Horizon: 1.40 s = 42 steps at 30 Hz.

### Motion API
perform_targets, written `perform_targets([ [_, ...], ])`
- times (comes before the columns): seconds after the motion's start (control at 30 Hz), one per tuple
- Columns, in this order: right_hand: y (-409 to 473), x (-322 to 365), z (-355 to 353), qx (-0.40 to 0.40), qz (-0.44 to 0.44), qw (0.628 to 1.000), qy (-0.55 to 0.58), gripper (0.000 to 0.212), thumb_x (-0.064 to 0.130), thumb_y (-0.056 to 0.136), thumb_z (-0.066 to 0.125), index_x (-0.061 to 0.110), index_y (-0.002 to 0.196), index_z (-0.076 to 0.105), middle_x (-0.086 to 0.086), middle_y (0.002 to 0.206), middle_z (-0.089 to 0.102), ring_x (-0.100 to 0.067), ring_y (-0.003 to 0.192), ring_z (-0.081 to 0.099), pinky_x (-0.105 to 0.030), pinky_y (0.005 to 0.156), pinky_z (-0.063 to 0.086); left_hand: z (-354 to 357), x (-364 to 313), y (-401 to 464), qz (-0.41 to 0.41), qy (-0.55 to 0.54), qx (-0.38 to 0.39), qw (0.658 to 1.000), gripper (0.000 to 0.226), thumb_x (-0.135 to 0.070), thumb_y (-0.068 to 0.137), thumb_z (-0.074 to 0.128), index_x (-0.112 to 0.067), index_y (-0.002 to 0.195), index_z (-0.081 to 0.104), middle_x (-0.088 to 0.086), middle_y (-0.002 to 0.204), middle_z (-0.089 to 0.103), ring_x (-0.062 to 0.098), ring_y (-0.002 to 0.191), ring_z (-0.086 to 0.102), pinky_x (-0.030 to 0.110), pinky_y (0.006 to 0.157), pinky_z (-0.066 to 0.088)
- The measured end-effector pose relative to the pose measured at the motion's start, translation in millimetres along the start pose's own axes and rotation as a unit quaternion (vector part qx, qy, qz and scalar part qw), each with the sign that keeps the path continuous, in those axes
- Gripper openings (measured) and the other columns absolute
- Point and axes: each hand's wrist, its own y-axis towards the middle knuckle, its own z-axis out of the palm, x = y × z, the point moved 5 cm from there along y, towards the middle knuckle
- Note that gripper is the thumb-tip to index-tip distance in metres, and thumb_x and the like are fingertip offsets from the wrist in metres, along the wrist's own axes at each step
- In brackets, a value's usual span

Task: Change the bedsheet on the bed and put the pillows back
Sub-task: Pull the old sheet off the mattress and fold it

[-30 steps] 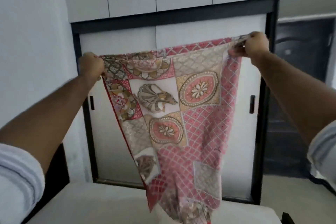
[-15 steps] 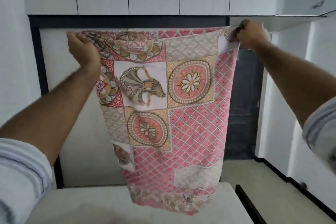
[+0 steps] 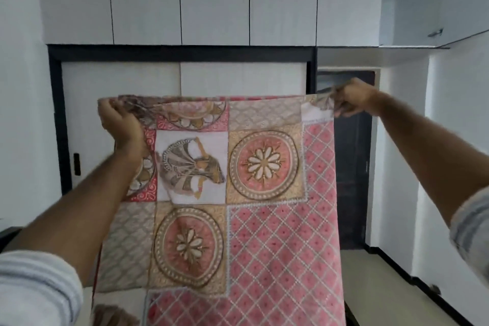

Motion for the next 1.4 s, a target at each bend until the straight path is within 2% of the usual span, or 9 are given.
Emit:
perform_targets([
  [0.17,-11.6,-30.1,4.2,-0.116,-0.001,0.962,0.248,0.03,-0.003,0.089,0.036,0.008,0.075,0.061,-0.015,0.068,0.06,-0.016,0.036,0.059,-0.025,0.041,0.049,-4.6,-36.9,-22.2,0.026,-0.044,-0.026,0.998,0.012,-0.009,0.1,0.04,-0.008,0.104,0.052,0.008,0.101,0.053,0.015,0.092,0.05,0.006,0.076,0.036],
  [0.33,-56.9,-6.6,-26.4,0.129,-0.174,0.861,0.46,0.035,0.01,0.084,0.043,0.016,0.067,0.074,0.006,0.045,0.05,-0.003,0.03,0.028,-0.019,0.039,0.009,-37.5,-54.6,-24.0,-0.026,-0.051,-0.094,0.994,0.018,-0.028,0.106,0.035,-0.018,0.113,0.048,-0.009,0.103,0.05,-0.01,0.079,0.048,0.0,0.072,0.034],
  [0.53,-46.3,-27.6,-23.8,0.144,-0.132,0.848,0.492,0.03,0.01,0.084,0.055,0.016,0.064,0.076,0.01,0.046,0.047,0.001,0.03,0.028,-0.014,0.032,0.016,-38.4,-71.2,-25.3,0.007,0.046,-0.125,0.991,0.026,-0.022,0.098,0.035,-0.012,0.108,0.056,0.009,0.117,0.065,0.024,0.112,0.055,0.027,0.089,0.028],
  [0.6,-46.0,-33.9,-15.1,0.172,-0.128,0.812,0.543,0.007,0.02,0.066,0.073,0.014,0.067,0.075,0.01,0.045,0.046,0.0,0.029,0.027,-0.012,0.03,0.018,-32.1,-72.3,-29.1,-0.012,0.066,-0.125,0.99,0.033,-0.024,0.098,0.036,-0.006,0.116,0.058,0.011,0.122,0.064,0.027,0.12,0.052,0.031,0.096,0.026],
  [0.8,-40.3,-46.0,-8.0,0.246,-0.164,0.744,0.599,0.02,0.022,0.06,0.075,0.011,0.077,0.075,0.006,0.049,0.057,-0.005,0.028,0.015,-0.012,0.03,0.011,-26.5,-62.0,-33.4,0.015,0.163,-0.112,0.98,0.033,-0.027,0.098,0.041,-0.008,0.119,0.058,0.012,0.124,0.063,0.033,0.124,0.047,0.038,0.101,0.026],
  [1.0,33.3,-101.5,39.1,0.14,-0.089,0.867,0.469,0.018,0.011,0.093,0.046,0.006,0.09,0.063,0.002,0.057,0.051,-0.006,0.037,0.034,-0.019,0.036,0.016,4.1,6.8,-35.0,-0.037,0.212,-0.044,0.976,0.023,-0.028,0.097,0.045,-0.018,0.111,0.06,0.015,0.126,0.06,0.036,0.124,0.046,0.041,0.101,0.028],
  [1.1,64.3,-139.9,82.8,0.078,-0.017,0.935,0.346,0.017,0.007,0.102,0.044,0.006,0.097,0.06,-0.003,0.069,0.069,-0.012,0.049,0.067,-0.018,0.036,0.044,27.4,69.9,-43.6,-0.041,0.278,0.045,0.959,0.023,-0.026,0.099,0.049,-0.013,0.113,0.064,0.017,0.123,0.064,0.036,0.123,0.05,0.043,0.1,0.027],
  [1.23,102.7,-184.6,161.8,0.075,0.072,0.953,0.284,0.02,-0.001,0.104,0.037,0.001,0.098,0.056,-0.023,0.097,0.07,-0.032,0.08,0.075,-0.035,0.062,0.063,67.1,170.7,-61.6,-0.055,0.33,0.136,0.933,0.025,-0.025,0.098,0.052,-0.012,0.112,0.067,0.014,0.12,0.069,0.036,0.116,0.059,0.049,0.109,0.03],
  [1.4,158.7,-242.3,265.6,0.03,0.152,0.966,0.209,0.027,-0.014,0.095,0.034,-0.003,0.103,0.057,-0.019,0.088,0.069,-0.022,0.061,0.074,-0.03,0.053,0.06,117.8,301.9,-90.5,-0.097,0.353,0.198,0.909,0.029,-0.029,0.097,0.052,-0.013,0.115,0.069,0.014,0.123,0.07,0.035,0.119,0.06,0.047,0.106,0.041],
])
